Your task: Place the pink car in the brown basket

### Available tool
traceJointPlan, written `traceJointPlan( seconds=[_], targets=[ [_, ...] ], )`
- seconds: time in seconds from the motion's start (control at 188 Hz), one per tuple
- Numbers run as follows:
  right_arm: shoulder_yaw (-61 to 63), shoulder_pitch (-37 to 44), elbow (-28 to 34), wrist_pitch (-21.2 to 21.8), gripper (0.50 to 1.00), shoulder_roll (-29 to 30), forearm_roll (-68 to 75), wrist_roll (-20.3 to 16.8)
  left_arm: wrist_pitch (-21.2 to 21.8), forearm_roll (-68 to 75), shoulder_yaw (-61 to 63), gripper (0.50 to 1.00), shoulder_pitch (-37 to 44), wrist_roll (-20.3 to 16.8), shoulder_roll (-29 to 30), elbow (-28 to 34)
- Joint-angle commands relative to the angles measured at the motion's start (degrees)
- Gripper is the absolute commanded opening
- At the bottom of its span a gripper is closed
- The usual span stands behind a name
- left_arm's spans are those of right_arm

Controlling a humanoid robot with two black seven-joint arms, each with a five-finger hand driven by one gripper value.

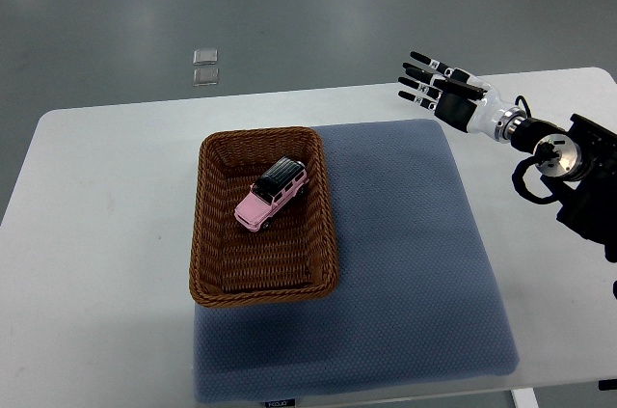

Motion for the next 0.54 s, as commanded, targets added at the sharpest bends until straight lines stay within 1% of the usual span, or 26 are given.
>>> traceJointPlan(
  seconds=[0.0,0.533],
  targets=[
    [0.24,-0.02,0.09,-0.08,0.913,-0.47,0.01,0.12,0.01,0.0,0.0,1.0,0.01,-0.01,0.0,0.0],
    [0.59,-0.02,0.09,-0.08,0.913,-0.47,0.45,0.21,-0.08,0.0,0.0,1.0,-0.08,-0.01,0.0,0.0]
  ],
)
